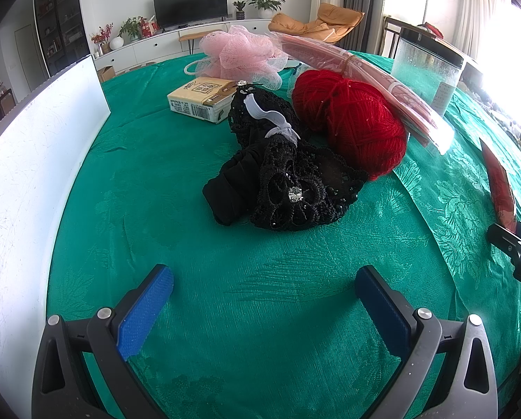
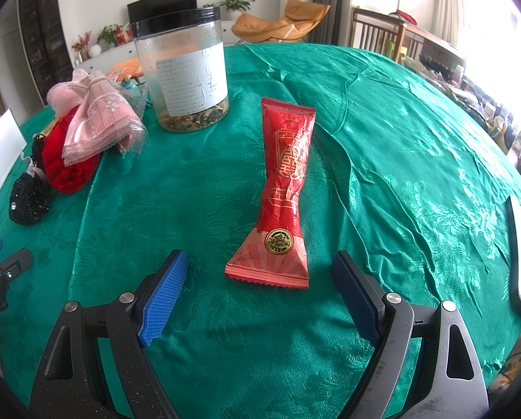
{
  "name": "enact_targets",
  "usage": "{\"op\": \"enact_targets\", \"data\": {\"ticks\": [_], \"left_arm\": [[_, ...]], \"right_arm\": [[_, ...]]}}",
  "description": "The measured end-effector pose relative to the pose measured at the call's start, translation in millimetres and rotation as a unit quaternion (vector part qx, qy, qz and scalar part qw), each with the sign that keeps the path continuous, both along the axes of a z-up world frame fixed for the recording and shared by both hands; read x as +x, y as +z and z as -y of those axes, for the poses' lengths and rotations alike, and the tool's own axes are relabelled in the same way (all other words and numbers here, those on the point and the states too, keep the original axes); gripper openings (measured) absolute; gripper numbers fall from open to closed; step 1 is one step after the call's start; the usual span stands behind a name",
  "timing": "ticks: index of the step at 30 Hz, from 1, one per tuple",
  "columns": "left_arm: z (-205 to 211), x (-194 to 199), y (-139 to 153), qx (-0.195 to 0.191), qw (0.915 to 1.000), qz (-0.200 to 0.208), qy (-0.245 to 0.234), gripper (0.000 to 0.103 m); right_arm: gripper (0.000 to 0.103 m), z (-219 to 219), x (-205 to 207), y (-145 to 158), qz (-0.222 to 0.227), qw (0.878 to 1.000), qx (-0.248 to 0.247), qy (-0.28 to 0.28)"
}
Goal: Organize soft objects
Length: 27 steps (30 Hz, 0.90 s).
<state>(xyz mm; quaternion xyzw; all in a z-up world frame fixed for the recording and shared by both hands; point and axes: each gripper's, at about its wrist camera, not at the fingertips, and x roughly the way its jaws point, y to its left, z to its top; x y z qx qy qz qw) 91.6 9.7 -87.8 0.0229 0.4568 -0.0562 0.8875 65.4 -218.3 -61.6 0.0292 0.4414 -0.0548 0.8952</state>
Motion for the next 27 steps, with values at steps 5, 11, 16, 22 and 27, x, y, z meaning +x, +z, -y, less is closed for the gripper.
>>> {"op": "enact_targets", "data": {"ticks": [5,11,16,22,27], "left_arm": [[0.0,0.0,0.0,0.0,1.0,0.0,0.0,0.103],[1.1,0.2,2.6,0.005,0.9999,-0.013,0.001,0.103],[0.8,8.3,55.3,-0.084,0.9964,0.009,-0.009,0.102],[37.0,77.8,93.3,-0.125,0.9914,-0.013,-0.035,0.101],[60.3,140.3,89.3,-0.121,0.9915,-0.048,-0.003,0.089]], "right_arm": [[0.086,-0.1,-0.2,0.1,0.0,1.0,0.0,0.0],[0.086,-0.1,-0.3,0.2,0.0,1.0,0.0,0.0],[0.086,-0.1,-0.3,0.2,0.0,1.0,0.0,0.0],[0.087,-0.1,0.0,0.0,0.0,1.0,0.001,0.002],[0.087,0.1,0.1,0.0,0.0,1.0,0.001,0.002]]}}
